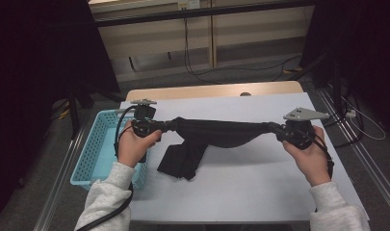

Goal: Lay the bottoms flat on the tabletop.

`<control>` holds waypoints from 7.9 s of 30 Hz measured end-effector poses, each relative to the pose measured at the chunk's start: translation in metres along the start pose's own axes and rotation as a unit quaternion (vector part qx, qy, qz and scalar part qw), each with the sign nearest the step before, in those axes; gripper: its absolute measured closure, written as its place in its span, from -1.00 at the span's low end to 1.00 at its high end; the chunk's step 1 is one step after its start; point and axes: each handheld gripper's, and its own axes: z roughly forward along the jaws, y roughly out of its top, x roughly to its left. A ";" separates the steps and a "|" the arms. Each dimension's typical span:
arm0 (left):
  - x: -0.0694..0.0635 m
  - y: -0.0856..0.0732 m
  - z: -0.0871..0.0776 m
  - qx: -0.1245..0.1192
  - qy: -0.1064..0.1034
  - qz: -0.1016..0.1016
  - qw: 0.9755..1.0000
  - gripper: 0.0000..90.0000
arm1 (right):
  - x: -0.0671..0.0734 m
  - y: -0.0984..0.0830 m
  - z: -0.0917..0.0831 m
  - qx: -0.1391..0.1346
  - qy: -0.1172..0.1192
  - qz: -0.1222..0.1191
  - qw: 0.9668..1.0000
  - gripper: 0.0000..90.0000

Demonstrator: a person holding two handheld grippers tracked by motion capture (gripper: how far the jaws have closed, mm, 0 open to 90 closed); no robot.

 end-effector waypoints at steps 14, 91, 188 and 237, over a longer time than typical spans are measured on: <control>0.007 -0.001 0.004 0.003 0.007 -0.007 1.000 0.91 | -0.003 -0.004 0.009 0.007 0.006 -0.004 1.000 0.96; -0.006 -0.077 0.101 0.030 0.126 0.109 0.986 -0.16 | 0.058 -0.060 0.048 0.030 0.055 -0.010 0.998 -0.53; -0.042 -0.078 0.114 0.036 0.075 0.115 0.990 -0.40 | 0.055 -0.068 0.038 0.042 0.062 -0.011 0.997 -0.49; 0.012 -0.079 0.097 0.036 0.187 0.059 0.980 -0.05 | 0.061 -0.072 0.044 0.045 0.076 -0.020 0.996 -0.51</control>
